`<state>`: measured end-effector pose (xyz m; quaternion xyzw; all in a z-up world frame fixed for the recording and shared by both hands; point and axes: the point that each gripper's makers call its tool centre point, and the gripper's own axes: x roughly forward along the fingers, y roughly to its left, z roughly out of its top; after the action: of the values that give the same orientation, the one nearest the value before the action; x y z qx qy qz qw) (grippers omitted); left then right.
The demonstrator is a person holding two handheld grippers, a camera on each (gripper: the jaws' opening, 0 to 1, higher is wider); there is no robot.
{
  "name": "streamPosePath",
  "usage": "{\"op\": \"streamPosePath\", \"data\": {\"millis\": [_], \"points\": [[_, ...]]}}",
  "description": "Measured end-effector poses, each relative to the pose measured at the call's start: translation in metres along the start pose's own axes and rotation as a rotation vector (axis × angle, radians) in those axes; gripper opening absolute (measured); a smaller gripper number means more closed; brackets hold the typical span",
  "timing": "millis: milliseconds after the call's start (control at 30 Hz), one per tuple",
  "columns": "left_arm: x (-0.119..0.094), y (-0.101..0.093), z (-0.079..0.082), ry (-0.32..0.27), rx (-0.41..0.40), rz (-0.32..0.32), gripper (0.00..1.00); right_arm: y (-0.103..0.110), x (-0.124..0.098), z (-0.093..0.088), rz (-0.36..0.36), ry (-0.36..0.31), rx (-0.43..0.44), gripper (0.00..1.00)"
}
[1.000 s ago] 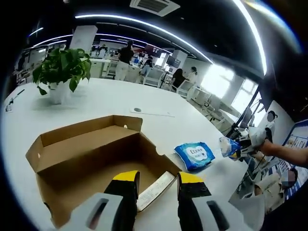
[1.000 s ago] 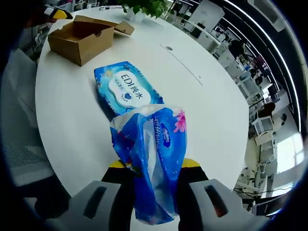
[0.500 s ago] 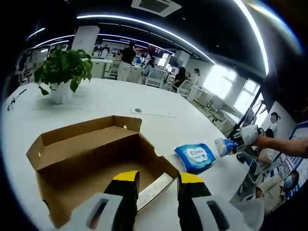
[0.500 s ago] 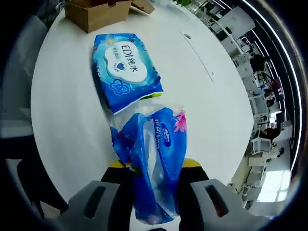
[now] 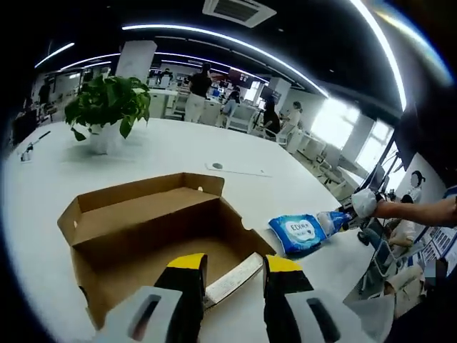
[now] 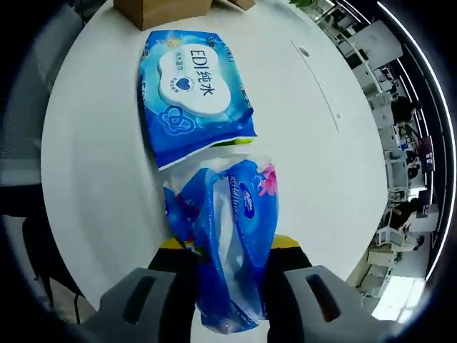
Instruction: Operate the shoe box by opening the lid, removing the specified soft item, and placing it in the target area until the item is outside and the box remains undamaged.
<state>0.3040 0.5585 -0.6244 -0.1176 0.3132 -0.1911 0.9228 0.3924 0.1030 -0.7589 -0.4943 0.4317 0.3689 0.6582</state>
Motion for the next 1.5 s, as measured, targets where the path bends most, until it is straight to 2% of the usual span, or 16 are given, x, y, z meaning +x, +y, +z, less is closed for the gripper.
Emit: {"op": "streamPosePath", "data": {"millis": [333,733,833,1000,1267,1500], "points": [[-0.01,-0.003,-0.007,-0.002,-0.02,0.022,0.31,0.009,0.017,0.0,0.046,0.02,-0.043,0.35],[-0.011,-0.001,-0.008,-0.009,-0.036,0.024,0.31,0.013,0.016,0.003,0.055,0.034,-0.094,0.37],[-0.008,-0.002,-0.006,-0.012,-0.037,0.019,0.31,0.021,0.008,0.007,0.056,0.05,-0.123,0.38],[-0.006,-0.005,-0.005,-0.014,-0.03,0.008,0.31,0.021,-0.005,0.011,0.042,0.046,-0.12,0.39],[0.0,-0.017,-0.008,-0.015,-0.031,-0.023,0.31,0.018,-0.036,0.01,-0.014,0.001,0.003,0.38],[-0.001,-0.02,-0.007,-0.019,-0.026,-0.042,0.31,0.01,-0.054,0.008,-0.069,-0.076,0.233,0.38]]}}
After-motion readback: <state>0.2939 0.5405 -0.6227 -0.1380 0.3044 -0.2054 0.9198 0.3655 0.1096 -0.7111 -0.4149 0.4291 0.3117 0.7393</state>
